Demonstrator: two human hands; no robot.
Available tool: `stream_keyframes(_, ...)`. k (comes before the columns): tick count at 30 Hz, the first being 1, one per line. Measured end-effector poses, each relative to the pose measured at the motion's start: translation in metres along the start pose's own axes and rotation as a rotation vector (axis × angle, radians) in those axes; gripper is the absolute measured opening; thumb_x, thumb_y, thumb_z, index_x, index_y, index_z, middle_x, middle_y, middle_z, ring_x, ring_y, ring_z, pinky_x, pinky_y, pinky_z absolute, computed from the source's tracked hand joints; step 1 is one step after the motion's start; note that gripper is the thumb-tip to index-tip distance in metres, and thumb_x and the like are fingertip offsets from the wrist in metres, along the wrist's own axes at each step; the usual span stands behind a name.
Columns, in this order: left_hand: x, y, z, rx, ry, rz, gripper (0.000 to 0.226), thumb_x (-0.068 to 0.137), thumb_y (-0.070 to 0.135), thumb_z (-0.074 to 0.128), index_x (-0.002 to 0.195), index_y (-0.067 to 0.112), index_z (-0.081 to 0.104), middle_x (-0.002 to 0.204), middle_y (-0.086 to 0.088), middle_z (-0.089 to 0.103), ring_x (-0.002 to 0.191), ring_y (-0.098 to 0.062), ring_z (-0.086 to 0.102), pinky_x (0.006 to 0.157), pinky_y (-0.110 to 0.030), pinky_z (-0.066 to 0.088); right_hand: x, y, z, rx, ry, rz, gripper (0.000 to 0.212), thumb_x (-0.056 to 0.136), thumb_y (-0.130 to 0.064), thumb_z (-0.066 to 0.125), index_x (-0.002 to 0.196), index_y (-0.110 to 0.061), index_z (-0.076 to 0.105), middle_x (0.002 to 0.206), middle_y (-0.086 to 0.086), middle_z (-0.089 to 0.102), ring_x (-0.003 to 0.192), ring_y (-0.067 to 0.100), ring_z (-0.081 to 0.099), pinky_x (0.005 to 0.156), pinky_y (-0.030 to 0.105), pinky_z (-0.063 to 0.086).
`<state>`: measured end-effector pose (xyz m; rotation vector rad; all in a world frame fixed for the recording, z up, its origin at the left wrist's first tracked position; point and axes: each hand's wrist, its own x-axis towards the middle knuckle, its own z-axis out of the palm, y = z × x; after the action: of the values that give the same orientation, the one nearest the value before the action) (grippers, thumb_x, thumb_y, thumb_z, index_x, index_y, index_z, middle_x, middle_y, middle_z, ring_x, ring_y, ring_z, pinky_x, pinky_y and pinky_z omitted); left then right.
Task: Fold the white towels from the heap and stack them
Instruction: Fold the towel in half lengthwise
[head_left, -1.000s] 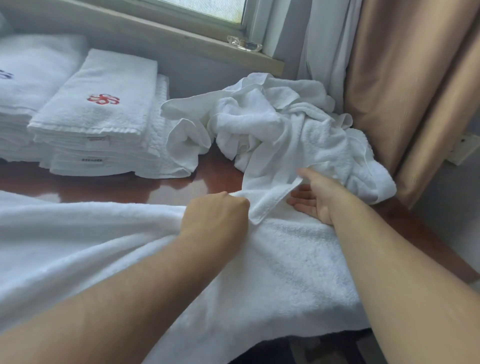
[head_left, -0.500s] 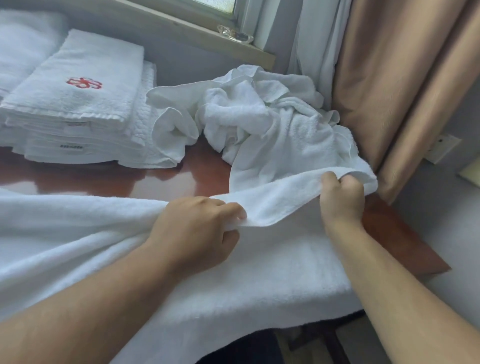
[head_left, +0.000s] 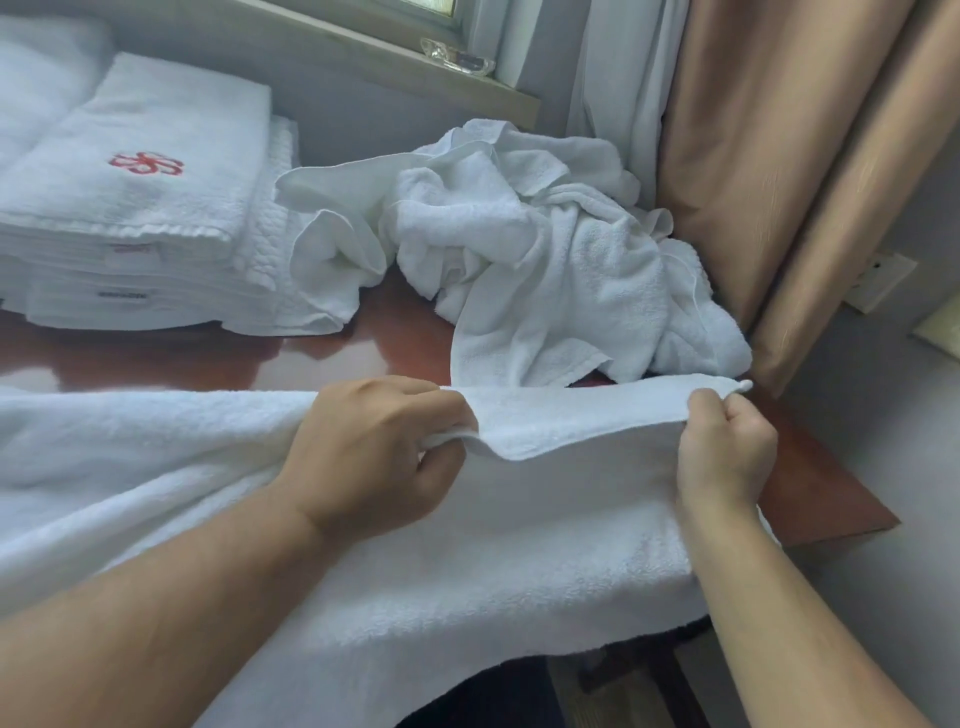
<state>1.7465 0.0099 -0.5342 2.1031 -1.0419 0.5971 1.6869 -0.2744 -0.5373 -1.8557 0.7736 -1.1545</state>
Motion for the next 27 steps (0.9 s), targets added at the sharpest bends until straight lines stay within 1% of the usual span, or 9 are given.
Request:
stream_keyframes(8,-0.002,-0.001,0.003,0.152,-0.196,0.015,0.026,0.071,0.029,0.041,0.065,0.016,0.063,0.057,0.001,0.054,0.054,-0.026,0.050,0.041,-0.033,0.042,-0.010,-0.007,-0.003,-0.069,0.025,-0.084,0.024,0.060,0.000,0.035,0.062,-0.021,0.023,0.061,-0.006,0.022,0.047,0.009,0.025,0.041,0.018,0.025)
stream_keyframes(12,-0.001,-0.001,0.005,0.193,-0.256,0.028,0.031,0.071,0.032,0.036,0.066,0.015,0.062,0.059,0.001,0.055,0.057,-0.025,0.052,0.044,-0.034,0.042,-0.011,-0.008,-0.004,-0.057,0.047,-0.014,0.018,0.059,-0.009,0.041,0.074,-0.020,0.041,0.086,-0.001,0.043,0.068,0.015,0.040,0.060,0.008,0.033)
stream_keyframes(14,-0.001,-0.001,0.005,0.201,-0.262,0.029,0.032,0.071,0.034,0.036,0.067,0.017,0.063,0.060,0.002,0.056,0.057,-0.023,0.051,0.044,-0.032,0.042,-0.014,-0.013,-0.005,-0.129,0.144,-0.091,0.024,0.067,-0.011,0.053,0.090,-0.015,0.053,0.105,0.005,0.049,0.091,0.026,0.051,0.086,0.024,0.041)
stream_keyframes(16,-0.001,-0.001,0.005,0.194,-0.261,0.032,0.030,0.071,0.033,0.038,0.066,0.019,0.063,0.059,0.003,0.056,0.055,-0.022,0.051,0.043,-0.029,0.041,-0.016,-0.023,-0.006,-0.285,0.201,-0.424,0.024,0.073,-0.017,0.058,0.094,-0.007,0.063,0.107,0.012,0.059,0.102,0.034,0.055,0.090,0.039,0.039)
stream_keyframes(18,-0.001,-0.001,0.004,0.179,-0.266,0.042,0.024,0.070,0.031,0.043,0.066,0.021,0.065,0.059,0.003,0.056,0.054,-0.023,0.051,0.043,-0.029,0.041,-0.013,-0.038,-0.003,-0.411,-0.025,-0.581,0.024,0.080,-0.026,0.054,0.088,-0.010,0.069,0.092,0.004,0.066,0.095,0.031,0.061,0.086,0.040,0.043)
stream_keyframes(20,-0.001,-0.001,0.003,0.173,-0.282,0.047,0.021,0.069,0.030,0.046,0.066,0.021,0.065,0.058,0.003,0.055,0.054,-0.023,0.050,0.043,-0.031,0.042,-0.015,-0.053,0.008,-0.596,-0.426,-0.366,0.036,0.087,-0.041,0.048,0.093,-0.014,0.072,0.093,0.000,0.070,0.098,0.028,0.064,0.086,0.039,0.050)
stream_keyframes(22,-0.001,-0.001,0.004,0.169,-0.283,0.052,0.019,0.068,0.029,0.047,0.065,0.022,0.064,0.056,0.003,0.053,0.052,-0.023,0.048,0.042,-0.031,0.041,-0.025,-0.052,0.022,-0.855,-0.721,-0.135,0.063,0.093,-0.061,0.037,0.127,-0.015,0.064,0.129,0.009,0.064,0.124,0.032,0.054,0.105,0.047,0.044)
stream_keyframes(24,-0.002,-0.001,0.004,0.162,-0.275,0.063,0.022,0.069,0.031,0.044,0.064,0.022,0.064,0.056,0.003,0.052,0.051,-0.022,0.047,0.041,-0.030,0.040,-0.041,-0.040,0.036,-0.960,-0.824,-0.041,0.087,0.095,-0.074,0.022,0.159,-0.015,0.026,0.166,0.014,0.019,0.153,0.037,0.015,0.125,0.052,0.014)
stream_keyframes(27,0.001,-0.004,0.004,0.182,-0.277,0.091,0.028,0.071,0.033,0.039,0.064,0.018,0.062,0.058,0.001,0.054,0.053,-0.024,0.049,0.042,-0.032,0.041,-0.048,-0.026,0.041,-0.965,-0.760,-0.086,0.093,0.093,-0.077,0.014,0.162,-0.016,0.000,0.170,0.010,-0.009,0.155,0.033,-0.011,0.125,0.051,-0.005)
